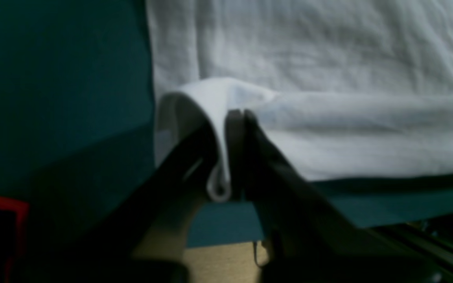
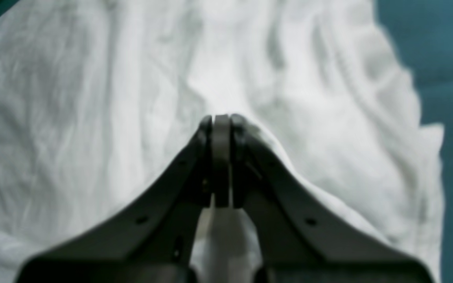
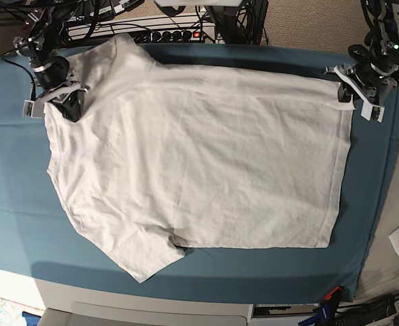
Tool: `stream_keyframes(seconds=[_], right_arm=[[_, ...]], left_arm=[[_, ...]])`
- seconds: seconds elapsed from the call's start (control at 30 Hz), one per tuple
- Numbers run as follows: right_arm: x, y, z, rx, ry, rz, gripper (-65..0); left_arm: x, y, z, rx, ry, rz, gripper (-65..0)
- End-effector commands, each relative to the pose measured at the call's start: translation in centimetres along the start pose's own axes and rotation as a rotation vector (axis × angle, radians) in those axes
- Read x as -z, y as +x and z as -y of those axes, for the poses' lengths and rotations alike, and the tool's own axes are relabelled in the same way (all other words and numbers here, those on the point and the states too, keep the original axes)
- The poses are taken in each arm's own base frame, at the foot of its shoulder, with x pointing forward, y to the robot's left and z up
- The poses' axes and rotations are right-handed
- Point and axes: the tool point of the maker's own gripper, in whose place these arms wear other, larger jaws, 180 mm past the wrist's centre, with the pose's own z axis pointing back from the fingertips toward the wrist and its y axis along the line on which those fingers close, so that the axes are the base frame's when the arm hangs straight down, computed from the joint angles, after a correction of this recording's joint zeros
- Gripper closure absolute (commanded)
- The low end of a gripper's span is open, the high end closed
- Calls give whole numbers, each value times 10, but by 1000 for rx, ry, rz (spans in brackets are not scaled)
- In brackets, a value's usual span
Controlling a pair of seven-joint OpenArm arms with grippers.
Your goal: Fold the T-shirt properly
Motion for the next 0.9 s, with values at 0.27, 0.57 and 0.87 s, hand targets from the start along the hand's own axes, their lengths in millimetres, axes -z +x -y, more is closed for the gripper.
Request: stream_keyframes(seconds=[0.27,0.57,0.87], right_arm=[[11,49,-4,-25,8,139,0],[23,61,-11,-140,12,134,0],[37,70,-6,-223,-50,127,0]], left_arm=[[-4,15,-19,19,101,57,0],[-2,33,-20,24,101,103,0],[-2,34,-19,24,100,106,0]])
